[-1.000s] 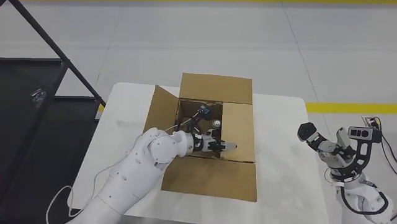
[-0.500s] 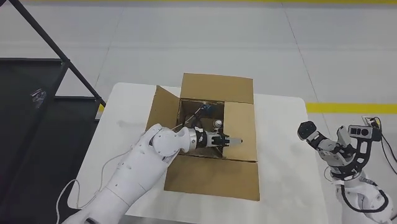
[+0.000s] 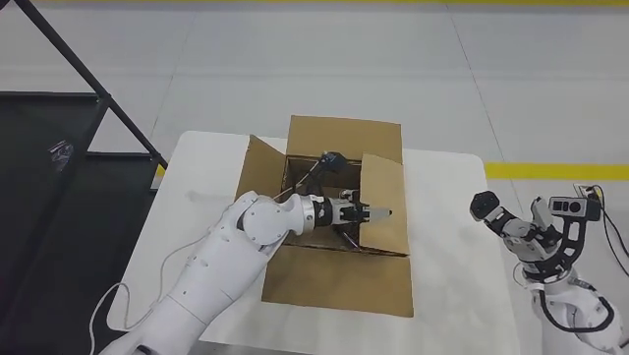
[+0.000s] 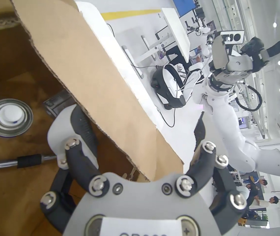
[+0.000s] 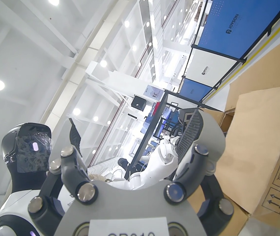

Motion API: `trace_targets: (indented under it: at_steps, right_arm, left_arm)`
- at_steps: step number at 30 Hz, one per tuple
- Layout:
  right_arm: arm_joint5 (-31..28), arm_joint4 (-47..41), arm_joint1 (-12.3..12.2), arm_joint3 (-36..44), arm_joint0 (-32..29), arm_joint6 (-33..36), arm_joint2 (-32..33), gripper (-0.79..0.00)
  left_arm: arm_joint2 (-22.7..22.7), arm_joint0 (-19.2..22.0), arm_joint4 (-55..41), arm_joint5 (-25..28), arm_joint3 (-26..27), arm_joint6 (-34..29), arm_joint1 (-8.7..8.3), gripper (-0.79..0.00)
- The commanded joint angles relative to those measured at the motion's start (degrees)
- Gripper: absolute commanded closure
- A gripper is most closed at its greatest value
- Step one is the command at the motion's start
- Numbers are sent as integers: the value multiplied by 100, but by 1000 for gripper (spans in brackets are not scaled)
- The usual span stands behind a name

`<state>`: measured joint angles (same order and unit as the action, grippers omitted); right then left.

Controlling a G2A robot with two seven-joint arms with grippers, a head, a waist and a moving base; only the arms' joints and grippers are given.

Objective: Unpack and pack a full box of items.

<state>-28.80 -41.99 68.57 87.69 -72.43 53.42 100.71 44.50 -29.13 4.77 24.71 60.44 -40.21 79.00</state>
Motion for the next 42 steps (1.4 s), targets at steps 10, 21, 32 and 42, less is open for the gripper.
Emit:
trace_targets:
  at_steps: [10,21,32,42]
  right_arm:
    - [467,977,-136,-900,173,515,-36,-785]
    - [357,1598,-90,-1858,496,312,-829,-785]
    - [232,1305,-48,-1878,487,586,-1285,-785]
    - [200,1065,-60,-1874,526,710,-1392,-785]
  left_arm:
    - [24,61,6,-116,95,613,139,-785]
    - [-132,190,102,-137,-64,881,327,-785]
    - [-160,256,121,-100,-283,1104,479,-785]
    - [-119,277,159,-19,-359,1072,562,-785]
